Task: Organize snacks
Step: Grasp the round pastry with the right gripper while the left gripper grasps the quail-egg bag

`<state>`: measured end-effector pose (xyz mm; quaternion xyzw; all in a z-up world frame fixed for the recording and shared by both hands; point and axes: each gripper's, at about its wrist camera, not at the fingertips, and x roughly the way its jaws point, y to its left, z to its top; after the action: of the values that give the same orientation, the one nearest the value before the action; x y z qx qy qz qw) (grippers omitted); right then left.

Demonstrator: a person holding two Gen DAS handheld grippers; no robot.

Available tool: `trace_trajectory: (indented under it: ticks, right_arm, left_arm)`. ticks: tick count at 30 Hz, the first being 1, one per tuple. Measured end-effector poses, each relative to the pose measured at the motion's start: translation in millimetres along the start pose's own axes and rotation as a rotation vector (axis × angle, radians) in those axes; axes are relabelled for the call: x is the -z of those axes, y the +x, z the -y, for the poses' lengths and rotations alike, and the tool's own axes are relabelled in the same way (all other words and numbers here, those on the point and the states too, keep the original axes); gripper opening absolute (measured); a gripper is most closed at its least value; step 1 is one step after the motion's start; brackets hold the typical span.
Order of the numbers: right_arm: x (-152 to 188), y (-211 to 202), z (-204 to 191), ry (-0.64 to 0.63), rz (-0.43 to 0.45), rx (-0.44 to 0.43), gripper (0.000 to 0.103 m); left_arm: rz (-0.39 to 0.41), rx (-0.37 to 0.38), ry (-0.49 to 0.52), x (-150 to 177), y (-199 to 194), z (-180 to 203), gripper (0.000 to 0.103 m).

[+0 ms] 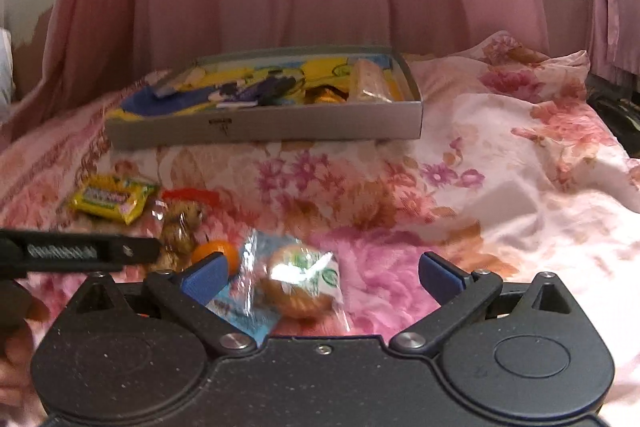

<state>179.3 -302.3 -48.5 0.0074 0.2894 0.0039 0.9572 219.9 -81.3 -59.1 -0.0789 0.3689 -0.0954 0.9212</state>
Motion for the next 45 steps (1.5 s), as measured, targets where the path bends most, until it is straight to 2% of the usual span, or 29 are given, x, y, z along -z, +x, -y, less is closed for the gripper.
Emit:
trace_trajectory:
  ticks: [4,9,14,20,23,27,34,41,45]
  right_arm:
    - [2,9,0,0.007,-0.034,0.002,0.093]
    - [5,18,-1,0.014,-0.064,-0.007,0.09]
    - [6,24,-3,-0.036,-0.046,0.017,0.087]
    - [5,34,1,0.002,-0.084,0.002,0.086]
    - [7,40,5,0.035,-0.12,0.006,0.073]
    - [6,41,10,0.079,-0.13,0.006,0.069]
    - [6,41,8,0.069,-0.135,0.015,0.068]
    - [6,41,7,0.066,-0.135,0.018,0.069]
    - [6,41,6,0.061,-0.134,0.021,0.069]
  left_arm:
    - [0.008,0.023,0.042,-1,10,8,0.102]
    - [0.013,0.038,0.031,-3,18,13,0.102]
    - [0.009,-0.008,0.068,-2,22,17,0.102]
    - [-0.007,-0.017,0.037,-2,23,10,0.102]
    - [-0.01,-0.037,0.034,-1,24,7,0.102]
    - [-0.014,-0.071,0.081,2,26,10,0.1]
    - [0.012,-0.085,0.121,6,24,16,0.09]
    - [0.014,-0.083,0.174,13,29,22,0.095]
    - [0.018,-0.093,0.19,14,29,24,0.095]
